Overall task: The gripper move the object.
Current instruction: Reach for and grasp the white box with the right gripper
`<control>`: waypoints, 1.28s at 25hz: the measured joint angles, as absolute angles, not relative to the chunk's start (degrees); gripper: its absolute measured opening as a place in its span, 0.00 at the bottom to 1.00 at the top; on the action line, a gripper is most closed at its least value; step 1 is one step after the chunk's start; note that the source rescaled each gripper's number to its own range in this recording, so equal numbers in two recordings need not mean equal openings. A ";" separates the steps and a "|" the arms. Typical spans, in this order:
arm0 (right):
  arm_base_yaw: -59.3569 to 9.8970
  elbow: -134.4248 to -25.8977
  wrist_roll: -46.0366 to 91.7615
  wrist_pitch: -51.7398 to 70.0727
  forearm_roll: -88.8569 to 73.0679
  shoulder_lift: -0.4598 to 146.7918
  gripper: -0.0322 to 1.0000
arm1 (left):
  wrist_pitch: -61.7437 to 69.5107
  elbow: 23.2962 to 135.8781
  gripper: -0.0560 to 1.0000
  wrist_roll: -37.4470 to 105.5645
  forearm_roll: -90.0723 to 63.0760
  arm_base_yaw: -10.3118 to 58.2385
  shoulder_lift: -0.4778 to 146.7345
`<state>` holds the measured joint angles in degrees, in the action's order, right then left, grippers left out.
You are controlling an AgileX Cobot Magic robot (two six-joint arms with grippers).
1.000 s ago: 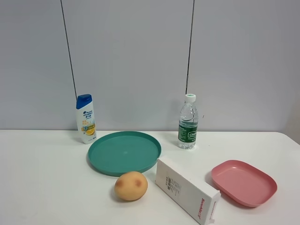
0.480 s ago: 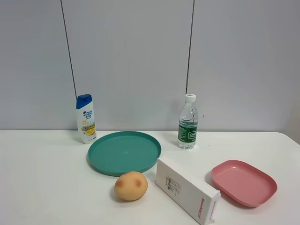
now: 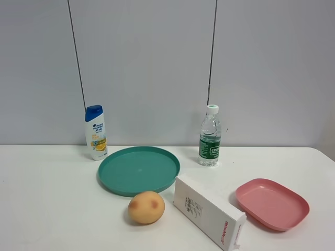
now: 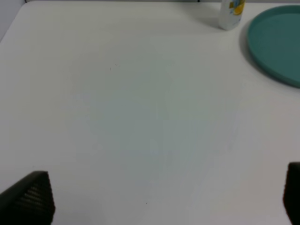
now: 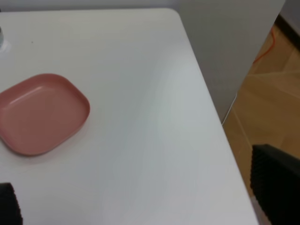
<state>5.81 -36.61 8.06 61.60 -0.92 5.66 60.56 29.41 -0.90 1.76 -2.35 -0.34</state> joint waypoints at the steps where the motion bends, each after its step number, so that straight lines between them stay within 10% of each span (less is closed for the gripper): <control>1: 5.74 -39.29 8.70 61.80 -1.38 8.86 1.00 | 60.56 29.41 1.00 -0.90 1.76 -2.35 -0.34; 24: 4.03 -80.00 23.47 69.05 -27.87 72.32 1.00 | 60.56 29.41 1.00 -0.90 1.76 -2.35 -0.34; 32: -13.74 -83.82 20.08 69.33 -19.41 79.60 0.99 | 60.56 29.41 1.00 -0.90 1.76 -2.35 -0.34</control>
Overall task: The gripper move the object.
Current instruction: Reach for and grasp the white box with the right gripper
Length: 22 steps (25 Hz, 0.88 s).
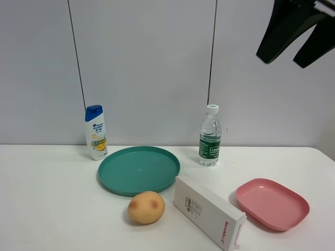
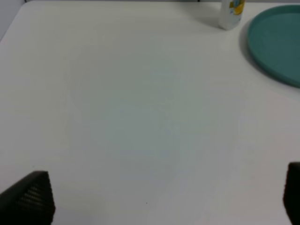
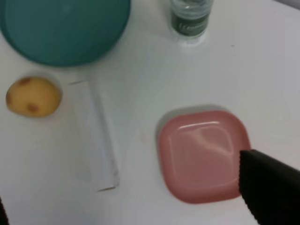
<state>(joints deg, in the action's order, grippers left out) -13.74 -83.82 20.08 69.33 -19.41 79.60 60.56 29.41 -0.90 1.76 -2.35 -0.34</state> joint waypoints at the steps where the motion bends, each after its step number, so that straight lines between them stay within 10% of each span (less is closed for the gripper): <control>1: -15.79 -83.82 18.51 69.54 -17.59 80.29 0.99 | 60.56 29.41 1.00 -0.90 1.76 -2.35 -0.34; 22: -33.97 -83.90 1.25 63.67 -5.33 99.72 0.99 | 60.56 29.41 1.00 -0.90 1.76 -2.35 -0.34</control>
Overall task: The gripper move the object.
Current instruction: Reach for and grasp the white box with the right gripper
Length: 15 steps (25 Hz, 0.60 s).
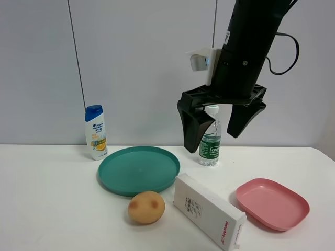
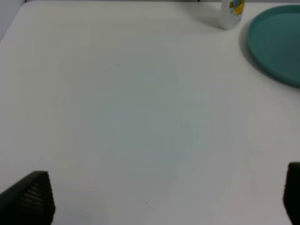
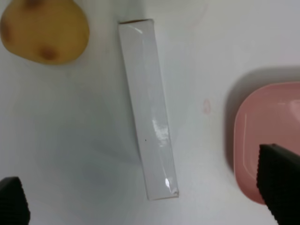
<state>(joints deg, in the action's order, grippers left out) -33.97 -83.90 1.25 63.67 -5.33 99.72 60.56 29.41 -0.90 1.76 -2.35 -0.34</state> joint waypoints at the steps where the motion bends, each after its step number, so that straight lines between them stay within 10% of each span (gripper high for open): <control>1: -33.97 -83.90 1.18 63.53 -5.33 100.19 0.99 | 60.56 29.41 1.00 -0.90 1.76 -2.35 -0.34; 15: -33.97 -83.90 0.40 60.13 -5.33 108.75 0.99 | 60.56 29.41 1.00 -0.90 1.76 -2.35 -0.34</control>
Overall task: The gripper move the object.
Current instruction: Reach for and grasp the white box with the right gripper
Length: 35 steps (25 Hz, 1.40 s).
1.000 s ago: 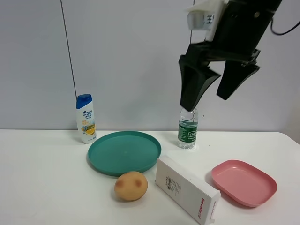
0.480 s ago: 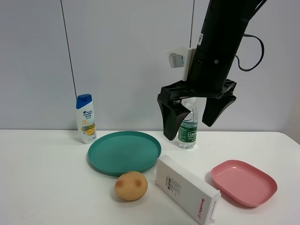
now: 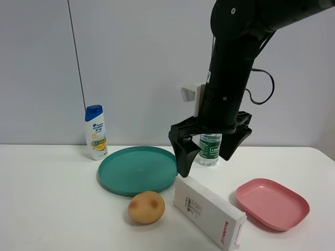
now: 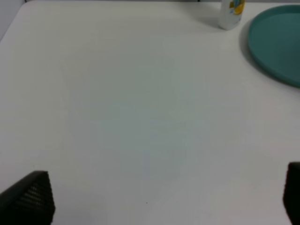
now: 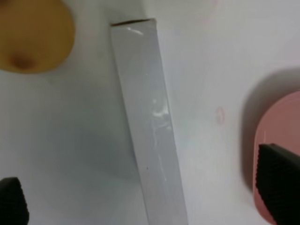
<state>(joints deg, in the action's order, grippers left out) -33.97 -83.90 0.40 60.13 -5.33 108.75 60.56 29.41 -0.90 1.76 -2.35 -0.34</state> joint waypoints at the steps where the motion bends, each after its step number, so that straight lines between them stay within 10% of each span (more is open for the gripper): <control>1: -33.97 -83.90 0.40 59.85 -5.20 109.69 0.99 | 60.56 29.41 1.00 -0.90 1.76 -2.35 -0.34; 35: -33.97 -83.92 1.08 53.68 -5.20 121.99 0.84 | 60.56 29.41 1.00 -0.90 1.76 -2.35 -0.34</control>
